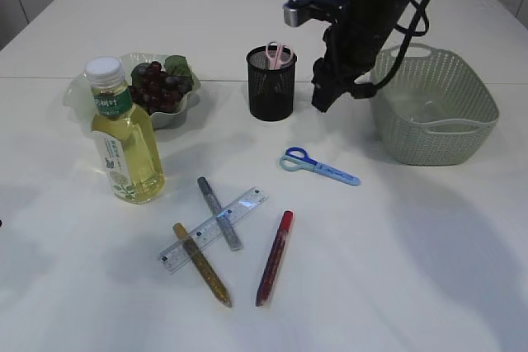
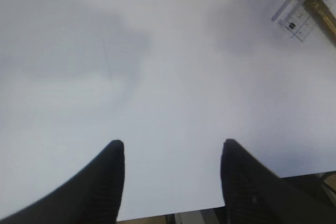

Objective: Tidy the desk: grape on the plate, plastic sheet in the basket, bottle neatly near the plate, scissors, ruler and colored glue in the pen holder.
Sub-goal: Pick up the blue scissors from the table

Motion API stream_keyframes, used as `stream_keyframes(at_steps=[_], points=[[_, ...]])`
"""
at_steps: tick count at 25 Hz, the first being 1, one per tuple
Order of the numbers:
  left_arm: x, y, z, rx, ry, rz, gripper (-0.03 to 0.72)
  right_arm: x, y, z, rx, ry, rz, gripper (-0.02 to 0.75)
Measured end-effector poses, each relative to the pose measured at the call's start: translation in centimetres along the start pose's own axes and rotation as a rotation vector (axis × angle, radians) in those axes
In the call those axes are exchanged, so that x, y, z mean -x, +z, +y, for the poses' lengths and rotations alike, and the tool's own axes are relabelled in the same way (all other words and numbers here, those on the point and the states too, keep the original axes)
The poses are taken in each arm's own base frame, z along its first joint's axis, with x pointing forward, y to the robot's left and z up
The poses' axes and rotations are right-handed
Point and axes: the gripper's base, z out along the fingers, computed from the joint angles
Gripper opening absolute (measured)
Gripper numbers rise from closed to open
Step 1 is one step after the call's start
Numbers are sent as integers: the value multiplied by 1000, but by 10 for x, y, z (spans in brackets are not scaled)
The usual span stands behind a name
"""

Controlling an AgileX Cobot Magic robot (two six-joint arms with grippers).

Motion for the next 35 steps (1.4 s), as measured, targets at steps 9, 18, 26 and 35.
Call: stream_keyframes(at_steps=[9, 18, 26, 35], points=[[0, 0, 0, 1, 1, 0, 424, -2, 52, 10, 54, -51, 90, 389], [0, 0, 0, 1, 1, 0, 424, 2, 67, 23, 14, -67, 164, 417], [0, 0, 0, 1, 1, 0, 424, 0, 79, 25, 20, -46, 192, 418], [0, 0, 0, 1, 1, 0, 423, -6, 95, 25, 36, -37, 221, 419]])
